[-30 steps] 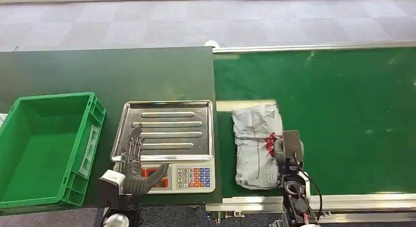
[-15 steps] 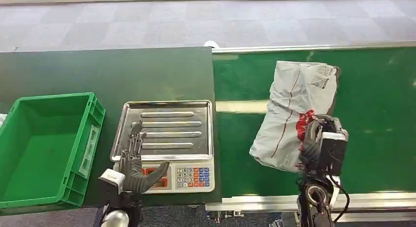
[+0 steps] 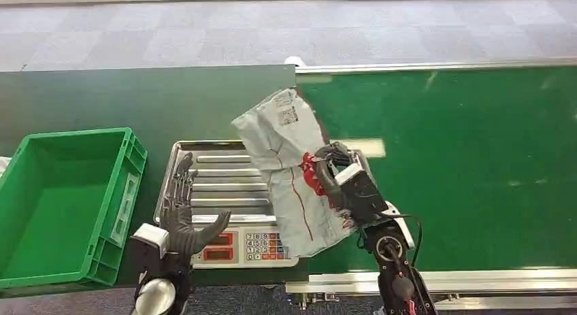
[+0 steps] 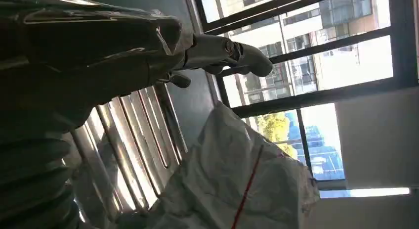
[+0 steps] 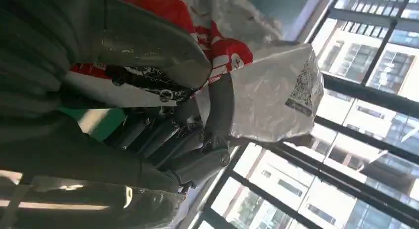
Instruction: Moved the parcel from conveyor to table for the left to box.
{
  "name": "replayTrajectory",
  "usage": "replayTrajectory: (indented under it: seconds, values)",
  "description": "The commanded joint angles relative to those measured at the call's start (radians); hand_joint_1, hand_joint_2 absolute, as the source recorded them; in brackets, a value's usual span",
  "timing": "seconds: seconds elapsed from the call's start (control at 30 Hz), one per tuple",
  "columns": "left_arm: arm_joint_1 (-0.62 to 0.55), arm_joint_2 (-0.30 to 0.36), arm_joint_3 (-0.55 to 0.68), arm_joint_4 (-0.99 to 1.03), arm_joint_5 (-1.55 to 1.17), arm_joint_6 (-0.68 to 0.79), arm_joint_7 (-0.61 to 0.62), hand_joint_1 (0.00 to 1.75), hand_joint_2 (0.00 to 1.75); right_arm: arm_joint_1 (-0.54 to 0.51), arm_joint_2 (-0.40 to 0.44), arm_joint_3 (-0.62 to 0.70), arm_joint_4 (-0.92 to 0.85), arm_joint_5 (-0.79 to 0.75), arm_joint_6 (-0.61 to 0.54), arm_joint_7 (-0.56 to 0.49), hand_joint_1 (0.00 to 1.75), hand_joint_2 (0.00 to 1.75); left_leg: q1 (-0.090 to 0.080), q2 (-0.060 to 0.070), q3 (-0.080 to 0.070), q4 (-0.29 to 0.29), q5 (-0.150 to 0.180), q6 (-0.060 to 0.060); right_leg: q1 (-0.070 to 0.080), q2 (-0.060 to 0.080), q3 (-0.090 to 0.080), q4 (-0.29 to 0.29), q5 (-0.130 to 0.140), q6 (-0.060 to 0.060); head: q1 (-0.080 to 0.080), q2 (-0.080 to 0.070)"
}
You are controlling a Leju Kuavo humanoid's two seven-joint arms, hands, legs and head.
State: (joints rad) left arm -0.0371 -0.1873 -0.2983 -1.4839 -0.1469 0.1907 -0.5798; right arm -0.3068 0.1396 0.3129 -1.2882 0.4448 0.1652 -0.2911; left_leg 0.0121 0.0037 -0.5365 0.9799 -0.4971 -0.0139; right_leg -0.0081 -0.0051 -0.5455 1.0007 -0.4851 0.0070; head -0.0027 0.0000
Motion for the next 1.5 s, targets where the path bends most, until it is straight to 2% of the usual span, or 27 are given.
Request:
replayTrajectory:
  seconds: [0.03, 0.1, 0.13, 0.17, 0.3, 0.53, 0.57, 0.63, 0.67, 0.73, 1.07, 1.2, 1.33, 1.5]
  values:
    - [-0.047, 0.035, 0.023, 0.031, -0.006, -0.004, 0.021, 0.0, 1.75, -0.119, -0.026, 0.128, 0.26, 0.017, 0.08, -0.017, 1.75, 1.75, 0.0, 0.003, 0.0, -0.001, 0.001, 0.0, 0.0, 0.003, -0.001, -0.001, 0.002, 0.0, 0.0, 0.0]
    - [-0.053, 0.032, 0.029, 0.029, -0.007, -0.006, 0.027, 0.0, 1.75, -0.148, -0.022, 0.152, 0.35, 0.032, 0.079, -0.006, 1.75, 1.75, 0.0, 0.005, 0.001, -0.002, 0.001, 0.001, 0.0, 0.005, -0.001, -0.002, 0.003, 0.0, 0.0, 0.0]
    - [-0.055, 0.03, 0.032, 0.027, -0.004, -0.008, 0.031, 0.0, 1.75, -0.16, -0.017, 0.149, 0.383, 0.037, 0.075, 0.032, 0.98, 1.75, 0.0, 0.004, 0.001, -0.001, 0.001, 0.0, 0.0, 0.004, 0.0, -0.001, 0.002, 0.0, -0.001, 0.0]
    - [-0.056, 0.027, 0.035, 0.019, -0.006, -0.009, 0.042, 0.0, 1.75, -0.18, -0.009, 0.144, 0.436, 0.035, 0.062, 0.05, 0.0, 1.75, 0.0, 0.003, 0.002, -0.001, 0.001, 0.0, 0.0, 0.003, 0.0, -0.001, 0.001, 0.0, 0.0, 0.0]
    - [-0.025, 0.024, 0.049, -0.015, -0.014, -0.001, 0.056, 0.0, 1.75, -0.205, 0.009, 0.105, 0.534, 0.053, -0.06, 0.084, 0.0, 1.75, 0.0, 0.004, 0.001, -0.002, 0.001, 0.001, 0.0, 0.004, 0.0, -0.002, 0.002, 0.0, 0.0, 0.0]
    - [-0.007, 0.022, 0.062, -0.047, -0.026, 0.006, 0.067, 0.0, 1.75, -0.205, 0.022, 0.026, 0.504, 0.063, -0.18, 0.129, 0.0, 1.75, 0.0, 0.002, 0.0, 0.0, 0.0, 0.0, 0.0, 0.002, -0.001, 0.0, 0.001, 0.0, 0.0, 0.0]
    - [-0.002, 0.021, 0.061, -0.048, -0.028, 0.008, 0.071, 0.0, 1.75, -0.192, 0.028, -0.003, 0.478, 0.064, -0.224, 0.145, 0.0, 1.75, -0.001, 0.001, 0.0, -0.001, 0.001, 0.001, 0.0, 0.002, -0.001, 0.0, 0.001, 0.0, 0.0, 0.0]
    - [0.006, 0.019, 0.059, -0.049, -0.029, 0.009, 0.072, 0.0, 1.75, -0.181, 0.025, -0.023, 0.452, 0.058, -0.239, 0.149, 0.0, 1.75, 0.0, 0.001, 0.0, 0.0, 0.001, 0.0, 0.0, 0.002, -0.001, 0.0, 0.001, 0.0, 0.0, 0.0]
    - [0.009, 0.02, 0.052, -0.048, -0.043, 0.009, 0.091, 0.0, 1.75, -0.147, 0.032, -0.07, 0.384, 0.046, -0.306, 0.143, 0.0, 1.75, 0.0, 0.001, -0.001, -0.002, 0.003, 0.001, 0.0, 0.003, -0.002, -0.002, 0.003, -0.001, 0.0, 0.0]
    - [0.002, 0.023, 0.039, -0.031, -0.061, 0.006, 0.123, 0.0, 1.75, -0.106, 0.03, -0.111, 0.288, 0.021, -0.341, 0.112, 0.0, 1.75, 0.0, 0.0, -0.001, -0.001, 0.001, 0.001, 0.0, 0.001, -0.001, -0.001, 0.001, 0.0, 0.0, 0.0]
    - [-0.033, 0.021, -0.01, 0.033, -0.127, 0.0, 0.161, 0.0, 1.75, 0.051, 0.012, -0.198, -0.039, -0.047, -0.435, 0.035, 0.0, 1.75, 0.0, -0.004, -0.001, -0.001, 0.002, 0.001, 0.0, -0.003, -0.001, -0.001, 0.001, 0.0, 0.0, 0.0]
    - [-0.053, 0.019, -0.042, 0.053, -0.193, 0.025, 0.17, 0.0, 1.75, 0.089, 0.017, -0.203, -0.099, -0.053, -0.45, 0.008, 0.0, 1.75, -0.001, -0.003, -0.001, -0.001, 0.002, 0.001, -0.001, -0.003, -0.001, -0.001, 0.001, 0.0, 0.0, 0.0]
    - [-0.109, 0.013, -0.114, 0.086, -0.342, 0.09, 0.183, 0.0, 1.75, 0.128, 0.02, -0.164, -0.166, -0.045, -0.46, -0.052, 0.0, 1.75, 0.0, -0.003, -0.001, 0.0, 0.001, 0.001, 0.0, -0.003, -0.001, 0.0, 0.0, 0.0, 0.0, 0.0]
    - [-0.221, 0.01, -0.185, 0.148, -0.463, 0.142, 0.22, 0.0, 1.75, 0.135, 0.002, -0.047, -0.244, -0.005, -0.389, -0.128, 0.0, 1.75, 0.0, -0.002, -0.001, 0.0, 0.001, 0.0, 0.0, -0.001, -0.001, 0.0, 0.001, 0.0, 0.0, 0.0]
